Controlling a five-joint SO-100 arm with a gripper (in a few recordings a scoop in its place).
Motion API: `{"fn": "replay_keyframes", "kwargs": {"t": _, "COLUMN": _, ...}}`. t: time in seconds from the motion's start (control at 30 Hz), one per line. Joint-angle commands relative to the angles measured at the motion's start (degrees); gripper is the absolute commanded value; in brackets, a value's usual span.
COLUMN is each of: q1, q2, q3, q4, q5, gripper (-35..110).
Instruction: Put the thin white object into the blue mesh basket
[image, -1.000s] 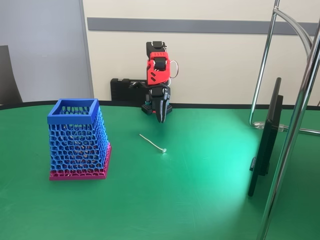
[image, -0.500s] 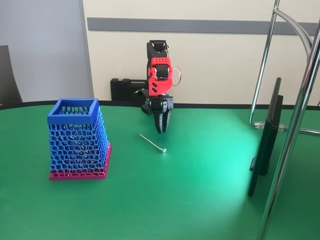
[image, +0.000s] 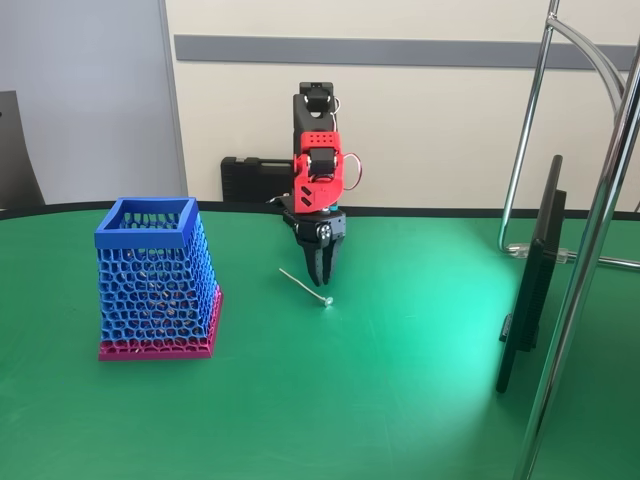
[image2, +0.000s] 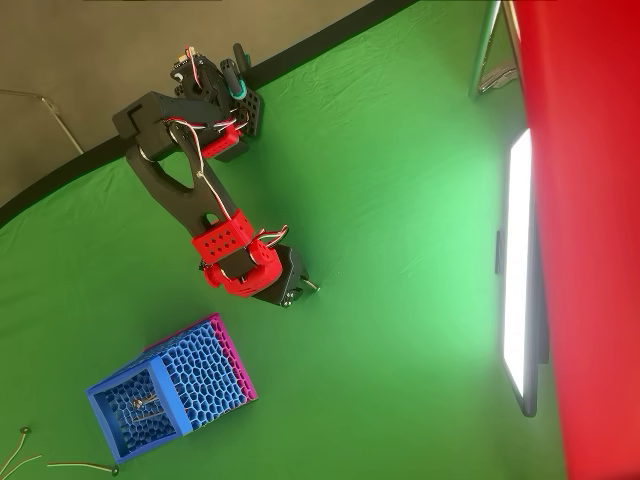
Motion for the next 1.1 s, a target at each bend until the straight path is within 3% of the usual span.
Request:
{"fn": "replay_keyframes", "kwargs": {"t": 0.0, "q1": 0.09, "q2": -1.32, "q3": -3.34, "q4": 0.53, "q5": 0.26, "gripper": 13}}
{"fn": "replay_keyframes", "kwargs": {"t": 1.07, "q1": -1.93, "q2": -10.46, "q3": -10.72, "q4": 2.81, "q5": 1.76, "gripper": 9}}
